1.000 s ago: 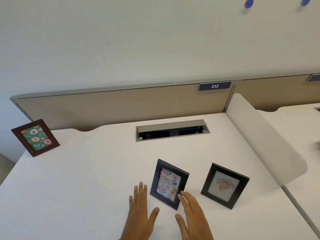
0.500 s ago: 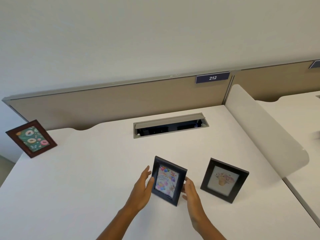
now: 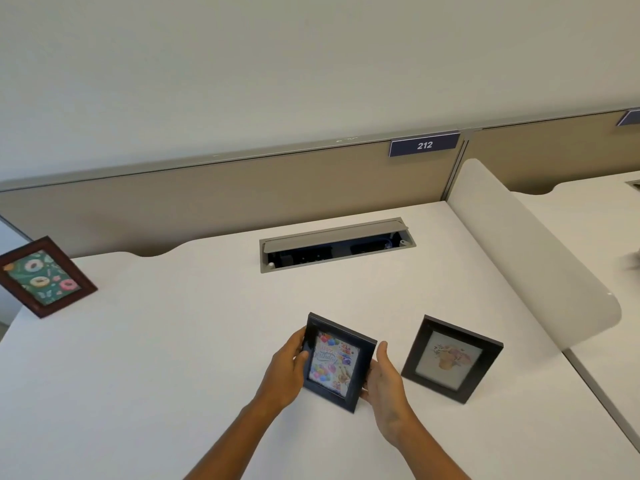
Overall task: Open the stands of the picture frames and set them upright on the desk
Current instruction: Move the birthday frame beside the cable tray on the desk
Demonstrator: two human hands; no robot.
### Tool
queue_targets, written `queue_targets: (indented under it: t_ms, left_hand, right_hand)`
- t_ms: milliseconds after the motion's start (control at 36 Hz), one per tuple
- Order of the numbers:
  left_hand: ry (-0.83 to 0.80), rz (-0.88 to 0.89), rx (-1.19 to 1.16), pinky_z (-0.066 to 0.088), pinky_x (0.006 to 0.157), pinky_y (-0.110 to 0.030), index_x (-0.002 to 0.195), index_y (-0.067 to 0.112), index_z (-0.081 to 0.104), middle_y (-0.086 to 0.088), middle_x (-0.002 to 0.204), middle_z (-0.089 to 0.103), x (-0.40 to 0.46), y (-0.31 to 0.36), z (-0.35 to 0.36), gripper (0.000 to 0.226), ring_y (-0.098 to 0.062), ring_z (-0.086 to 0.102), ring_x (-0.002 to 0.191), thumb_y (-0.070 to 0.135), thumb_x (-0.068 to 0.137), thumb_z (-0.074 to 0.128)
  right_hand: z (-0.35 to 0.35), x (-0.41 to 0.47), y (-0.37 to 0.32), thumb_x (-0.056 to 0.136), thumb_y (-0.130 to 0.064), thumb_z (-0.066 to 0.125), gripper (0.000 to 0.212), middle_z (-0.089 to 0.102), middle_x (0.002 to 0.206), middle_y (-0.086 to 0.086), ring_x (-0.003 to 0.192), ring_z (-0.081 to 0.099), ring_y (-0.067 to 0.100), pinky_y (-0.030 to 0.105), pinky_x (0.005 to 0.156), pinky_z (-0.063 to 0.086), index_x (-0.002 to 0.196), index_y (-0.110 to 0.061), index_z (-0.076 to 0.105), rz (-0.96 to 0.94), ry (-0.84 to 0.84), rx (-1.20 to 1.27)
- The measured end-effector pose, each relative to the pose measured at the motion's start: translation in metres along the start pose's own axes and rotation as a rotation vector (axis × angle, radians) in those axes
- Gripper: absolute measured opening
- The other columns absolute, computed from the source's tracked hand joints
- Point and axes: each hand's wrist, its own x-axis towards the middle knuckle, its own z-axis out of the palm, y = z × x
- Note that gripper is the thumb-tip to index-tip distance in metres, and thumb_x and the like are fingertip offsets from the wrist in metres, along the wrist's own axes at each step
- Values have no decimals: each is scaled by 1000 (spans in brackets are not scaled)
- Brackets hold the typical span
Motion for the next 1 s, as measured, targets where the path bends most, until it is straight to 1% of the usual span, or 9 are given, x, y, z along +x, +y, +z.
queue_targets:
  t_ms: [194, 333, 444, 528, 639, 778, 833, 889, 1000]
  left_hand:
    - [20, 1, -26, 50, 77, 0, 137, 37, 46, 33, 123, 56, 2, 0, -1, 40, 14, 62, 110, 7, 111, 47]
    - [56, 13, -13, 53, 74, -3, 124, 39, 52, 28, 116, 64, -3, 1, -9, 37, 2, 65, 109, 5, 109, 51]
    - [60, 56, 18, 56, 77, -8, 112, 48, 53, 30, 113, 67, -17, -1, -17, 44, -1, 67, 112, 5, 108, 53]
    - [89, 138, 49, 57, 83, -12, 112, 52, 56, 30, 113, 70, -30, -1, -24, 50, -2, 67, 113, 1, 106, 53]
    - [171, 234, 11, 57, 89, -14, 116, 52, 61, 22, 112, 75, -50, 3, -38, 55, -9, 74, 107, -2, 105, 55]
    - [256, 356, -22, 54, 105, -21, 123, 35, 68, 17, 123, 75, -75, 11, -52, 45, -11, 70, 122, -4, 102, 61]
    - [249, 389, -74, 51, 112, -27, 125, 35, 70, 15, 130, 73, -87, 12, -58, 45, -12, 66, 130, -3, 101, 60]
    - [188, 362, -230, 49, 117, -37, 125, 31, 72, 6, 136, 72, -98, 15, -65, 33, -17, 59, 140, 11, 104, 58]
    - [172, 444, -291, 45, 119, -46, 123, 28, 71, -1, 143, 68, -117, 23, -76, 27, -26, 52, 147, 42, 107, 55]
  right_hand:
    - [6, 0, -6, 93, -85, 39, 78, 81, 131, 0, 122, 77, 23, 43, 99, 57, 137, -30, 72, -11, -13, 50]
    - [8, -4, -5, 94, -85, 38, 82, 81, 133, 1, 131, 71, 27, 55, 122, 45, 139, -27, 74, -47, 0, 9]
    - [16, -17, -4, 92, -92, 35, 75, 81, 131, -8, 125, 74, 12, 35, 109, 47, 123, -43, 83, -105, -10, -60]
    - [24, -29, -6, 81, -102, 41, 79, 81, 129, -14, 117, 73, -3, 25, 103, 41, 119, -47, 83, -207, -24, -83]
    - [31, -43, -8, 81, -101, 44, 88, 84, 123, -6, 118, 73, 0, 27, 106, 39, 115, -32, 87, -349, -57, -136]
    - [40, -61, -6, 111, -69, 27, 76, 84, 120, 4, 122, 73, 25, 32, 107, 48, 115, -21, 86, -662, -120, -318]
    - [43, -65, -4, 114, -47, 31, 59, 82, 120, 1, 119, 72, 32, 46, 104, 54, 115, -24, 86, -822, -127, -413]
    - [48, -73, -6, 111, -37, 37, 52, 82, 120, -5, 121, 70, 32, 56, 101, 52, 111, -24, 87, -958, -129, -484]
    - [63, -94, -14, 113, -56, 39, 66, 82, 119, -5, 122, 71, 29, 47, 102, 49, 99, -14, 87, -1114, -136, -544]
